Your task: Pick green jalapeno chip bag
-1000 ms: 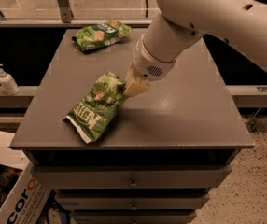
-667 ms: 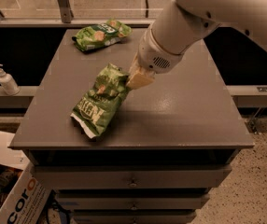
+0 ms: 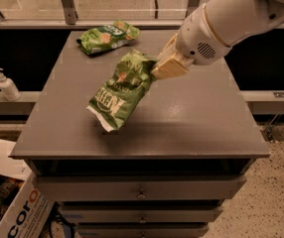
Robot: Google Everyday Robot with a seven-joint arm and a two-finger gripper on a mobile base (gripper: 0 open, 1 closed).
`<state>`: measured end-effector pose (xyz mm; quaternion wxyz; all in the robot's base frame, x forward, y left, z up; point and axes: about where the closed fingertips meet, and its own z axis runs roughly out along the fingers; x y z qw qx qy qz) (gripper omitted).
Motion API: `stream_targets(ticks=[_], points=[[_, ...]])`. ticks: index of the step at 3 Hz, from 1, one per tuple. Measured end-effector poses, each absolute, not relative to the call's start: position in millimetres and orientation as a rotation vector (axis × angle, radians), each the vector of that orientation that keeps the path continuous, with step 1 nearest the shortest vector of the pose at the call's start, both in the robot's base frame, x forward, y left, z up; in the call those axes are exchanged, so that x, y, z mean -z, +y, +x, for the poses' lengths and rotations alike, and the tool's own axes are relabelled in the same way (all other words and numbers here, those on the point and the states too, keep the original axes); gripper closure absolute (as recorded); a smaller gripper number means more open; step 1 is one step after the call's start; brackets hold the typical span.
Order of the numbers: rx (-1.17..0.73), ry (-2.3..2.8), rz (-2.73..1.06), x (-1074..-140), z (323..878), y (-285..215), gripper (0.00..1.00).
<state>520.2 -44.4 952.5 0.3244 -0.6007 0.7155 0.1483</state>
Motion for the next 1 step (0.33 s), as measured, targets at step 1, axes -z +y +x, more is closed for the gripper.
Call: stream_targets(ticks=[1], points=[[-0.389,1.876,-1.576,-952.5,520.2,-44.3,1.00]])
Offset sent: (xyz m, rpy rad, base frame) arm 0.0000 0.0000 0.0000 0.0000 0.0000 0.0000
